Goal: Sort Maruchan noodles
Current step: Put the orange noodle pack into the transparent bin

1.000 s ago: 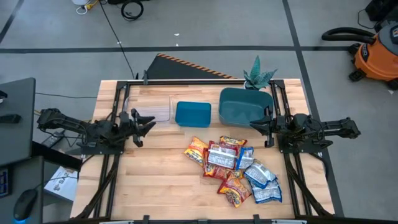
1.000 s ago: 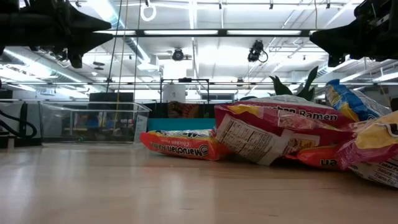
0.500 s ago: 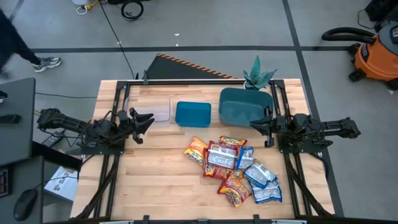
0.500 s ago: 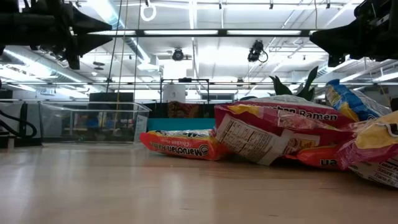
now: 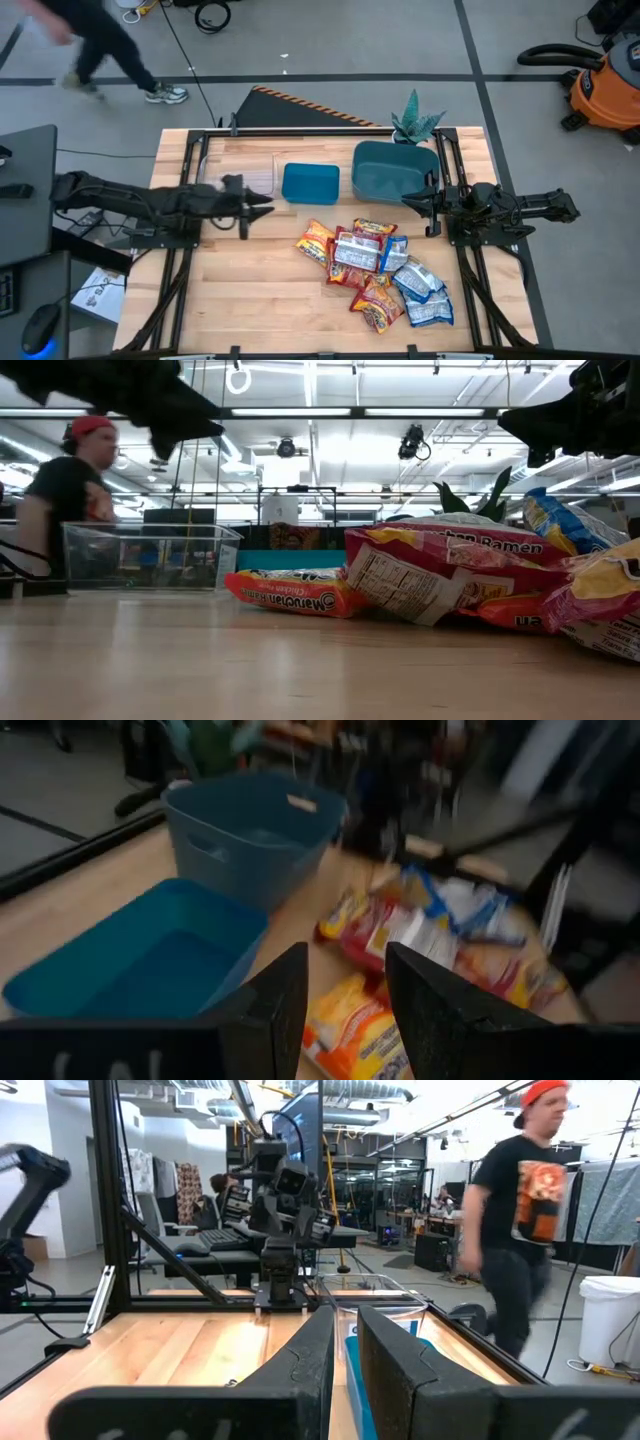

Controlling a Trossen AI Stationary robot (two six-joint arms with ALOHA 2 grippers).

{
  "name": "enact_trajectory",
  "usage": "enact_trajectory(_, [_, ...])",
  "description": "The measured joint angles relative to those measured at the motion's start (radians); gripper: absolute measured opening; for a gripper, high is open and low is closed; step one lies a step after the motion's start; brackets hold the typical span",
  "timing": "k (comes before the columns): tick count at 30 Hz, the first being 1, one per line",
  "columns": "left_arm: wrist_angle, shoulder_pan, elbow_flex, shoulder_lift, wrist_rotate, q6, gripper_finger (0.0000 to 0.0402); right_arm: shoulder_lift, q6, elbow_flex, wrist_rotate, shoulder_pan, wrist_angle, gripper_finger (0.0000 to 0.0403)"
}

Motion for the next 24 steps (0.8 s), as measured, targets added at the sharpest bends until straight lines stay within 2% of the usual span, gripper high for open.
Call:
enact_trajectory(3, [-0.029, 0.019, 0.077, 0.124, 0.065, 0.036, 0.0142, 0.0, 0.0, 0.0, 0.0, 0.0, 0.0, 0.0055])
enact_trajectory(11, [-0.093, 0.079, 0.256, 0.417, 0.343, 0.071, 0.0142, 0.0, 0.0, 0.0, 0.0, 0.0, 0.0, 0.0055])
enact_trajectory(15, [-0.206, 0.065, 0.325, 0.532, 0.353, 0.156, 0.0142, 0.0, 0.0, 0.0, 0.0, 0.0, 0.0, 0.0055])
enact_trajectory(19, [-0.283, 0.04, 0.33, 0.63, 0.327, 0.24, 0.0142, 0.0, 0.0, 0.0, 0.0, 0.0, 0.0, 0.0055])
enact_trajectory(24, [-0.312, 0.011, 0.329, 0.728, 0.329, 0.229, 0.0142, 0.0, 0.0, 0.0, 0.0, 0.0, 0.0, 0.0055])
